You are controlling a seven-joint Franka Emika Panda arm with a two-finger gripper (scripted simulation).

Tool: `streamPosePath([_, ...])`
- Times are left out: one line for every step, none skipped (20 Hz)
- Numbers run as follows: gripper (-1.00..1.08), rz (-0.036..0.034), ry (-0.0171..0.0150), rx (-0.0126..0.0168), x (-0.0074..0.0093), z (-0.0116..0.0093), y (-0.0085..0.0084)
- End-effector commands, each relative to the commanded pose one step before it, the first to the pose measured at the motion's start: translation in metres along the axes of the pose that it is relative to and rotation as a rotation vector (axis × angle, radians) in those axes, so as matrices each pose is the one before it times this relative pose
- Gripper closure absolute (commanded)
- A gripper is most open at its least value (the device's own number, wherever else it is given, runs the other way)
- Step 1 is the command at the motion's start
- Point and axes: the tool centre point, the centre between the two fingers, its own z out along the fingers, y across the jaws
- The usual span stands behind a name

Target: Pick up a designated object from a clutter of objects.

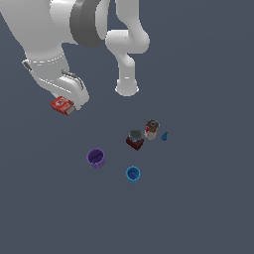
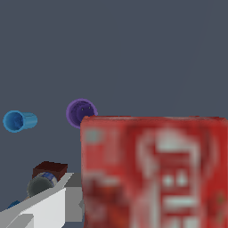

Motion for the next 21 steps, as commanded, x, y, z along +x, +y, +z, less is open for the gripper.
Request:
streamPosePath([1.08, 0.00004, -0.00055, -0.00091, -0.01066, -0.01880, 0.00448])
streamPosePath([1.08, 0.00008, 0.00014, -0.00046, -0.00355, -0.00682, 0.00145])
streamPosePath([1.08, 0.00000, 0.00000, 0.00000, -0.00328, -0.00648, 0.00146])
streamPosePath([1.08, 0.00000, 0.00000, 0.00000, -0.00304, -0.00616, 0.00136])
streamPosePath([1.08, -0.00008, 0.00016, -0.00045, -0.00287, -0.00587, 0.00106])
streamPosePath([1.08, 0.00000, 0.00000, 0.00000, -0.00260, -0.00541, 0.00116])
streamPosePath([1.08, 0.00000, 0.00000, 0.00000, -0.00237, -0.00495, 0.00106])
streamPosePath([1.08, 0.00000, 0.00000, 0.00000, -0.00213, -0.00446, 0.00095])
streamPosePath([1.08, 0.00000, 0.00000, 0.00000, -0.00188, -0.00395, 0.00084])
streamPosePath([1.08, 0.00000, 0.00000, 0.00000, -0.00162, -0.00343, 0.00072])
streamPosePath([1.08, 0.00000, 0.00000, 0.00000, -0.00135, -0.00290, 0.00060])
streamPosePath([1.08, 0.00000, 0.00000, 0.00000, -0.00108, -0.00237, 0.00048])
streamPosePath([1.08, -0.00039, 0.00013, -0.00027, -0.00087, -0.00189, 0.00006])
streamPosePath([1.08, 0.00000, 0.00000, 0.00000, -0.00052, -0.00132, 0.00023])
streamPosePath([1.08, 0.00000, 0.00000, 0.00000, -0.00024, -0.00080, 0.00011])
streamPosePath([1.08, 0.00000, 0.00000, 0.00000, 0.00004, -0.00028, -0.00001])
streamPosePath([1.08, 0.00000, 0.00000, 0.00000, 0.00032, 0.00024, -0.00013])
streamPosePath([1.08, -0.00048, -0.00012, 0.00048, 0.00062, 0.00080, -0.00030])
streamPosePath([1.08, 0.00000, 0.00000, 0.00000, 0.00071, 0.00104, -0.00030])
streamPosePath([1.08, 0.00000, 0.00000, 0.00000, 0.00044, 0.00069, -0.00019])
streamPosePath([1.08, 0.00000, 0.00000, 0.00000, 0.00015, 0.00024, -0.00006])
